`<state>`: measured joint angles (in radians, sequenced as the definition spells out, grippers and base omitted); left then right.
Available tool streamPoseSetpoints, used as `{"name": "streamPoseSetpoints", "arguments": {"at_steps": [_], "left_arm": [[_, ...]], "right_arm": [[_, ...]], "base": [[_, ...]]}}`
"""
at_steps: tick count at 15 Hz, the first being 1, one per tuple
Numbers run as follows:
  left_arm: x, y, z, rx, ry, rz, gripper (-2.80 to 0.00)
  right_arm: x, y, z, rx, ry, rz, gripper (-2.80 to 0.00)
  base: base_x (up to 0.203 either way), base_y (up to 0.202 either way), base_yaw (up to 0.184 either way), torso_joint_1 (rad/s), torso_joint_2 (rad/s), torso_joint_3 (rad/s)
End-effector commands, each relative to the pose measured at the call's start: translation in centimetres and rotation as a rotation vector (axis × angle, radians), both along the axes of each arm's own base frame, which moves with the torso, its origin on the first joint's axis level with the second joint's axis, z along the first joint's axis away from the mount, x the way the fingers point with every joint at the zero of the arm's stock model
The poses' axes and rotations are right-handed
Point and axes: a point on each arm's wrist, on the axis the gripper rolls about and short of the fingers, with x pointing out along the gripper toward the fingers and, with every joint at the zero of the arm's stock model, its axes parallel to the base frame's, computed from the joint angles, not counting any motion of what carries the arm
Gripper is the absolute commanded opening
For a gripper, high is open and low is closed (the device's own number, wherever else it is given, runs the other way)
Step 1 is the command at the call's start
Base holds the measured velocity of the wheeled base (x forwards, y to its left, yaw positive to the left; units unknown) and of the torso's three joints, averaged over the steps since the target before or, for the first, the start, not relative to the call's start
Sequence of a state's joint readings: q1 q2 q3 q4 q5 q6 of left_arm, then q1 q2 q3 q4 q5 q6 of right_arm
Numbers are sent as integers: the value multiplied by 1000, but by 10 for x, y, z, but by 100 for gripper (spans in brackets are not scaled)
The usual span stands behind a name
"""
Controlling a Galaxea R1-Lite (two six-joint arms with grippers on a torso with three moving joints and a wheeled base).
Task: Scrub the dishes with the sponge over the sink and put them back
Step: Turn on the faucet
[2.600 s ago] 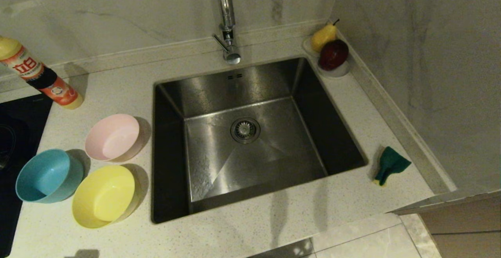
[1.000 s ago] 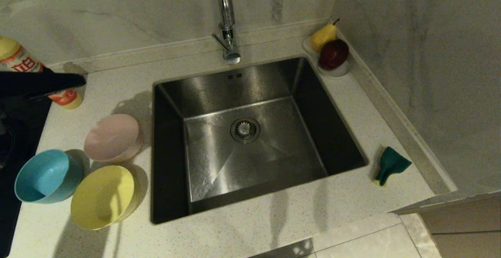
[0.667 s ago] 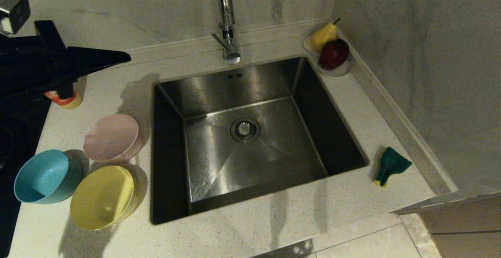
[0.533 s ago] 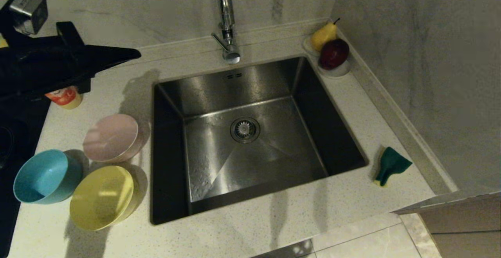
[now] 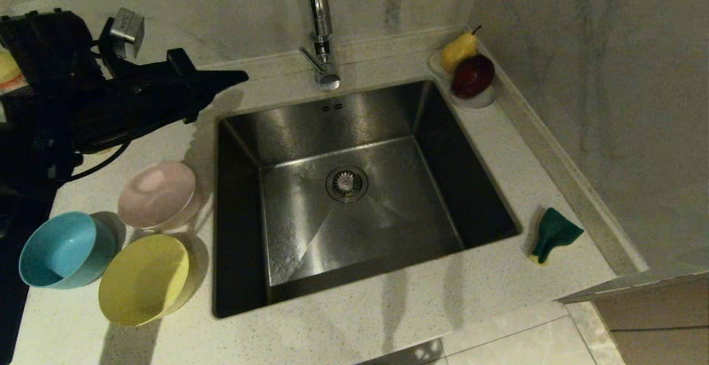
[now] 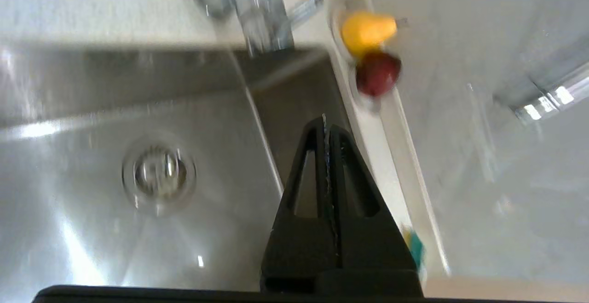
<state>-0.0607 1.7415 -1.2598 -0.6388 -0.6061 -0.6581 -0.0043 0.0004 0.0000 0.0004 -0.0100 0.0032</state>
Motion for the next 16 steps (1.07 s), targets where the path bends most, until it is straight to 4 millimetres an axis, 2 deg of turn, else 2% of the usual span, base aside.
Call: {"name": "streamPoseSetpoints", "arguments": {"at_steps": [1, 6, 9, 16], "left_arm": [[21, -16, -8, -15, -7, 31, -280], [24, -37, 2, -42, -40, 84, -280], [35, -54, 4, -62, -53, 134, -280], [41, -64, 1, -68, -54, 149, -280]], "right_arm": [[0, 0, 0, 0, -1, 0, -280], [0, 0, 0, 0, -1, 0, -280], [0, 0, 0, 0, -1, 2, -280], [0, 0, 0, 0, -1, 2, -280]], "base": [[0, 0, 0, 0, 0, 0], [0, 0, 0, 0, 0, 0], [0, 0, 0, 0, 0, 0], [0, 0, 0, 0, 0, 0]]}}
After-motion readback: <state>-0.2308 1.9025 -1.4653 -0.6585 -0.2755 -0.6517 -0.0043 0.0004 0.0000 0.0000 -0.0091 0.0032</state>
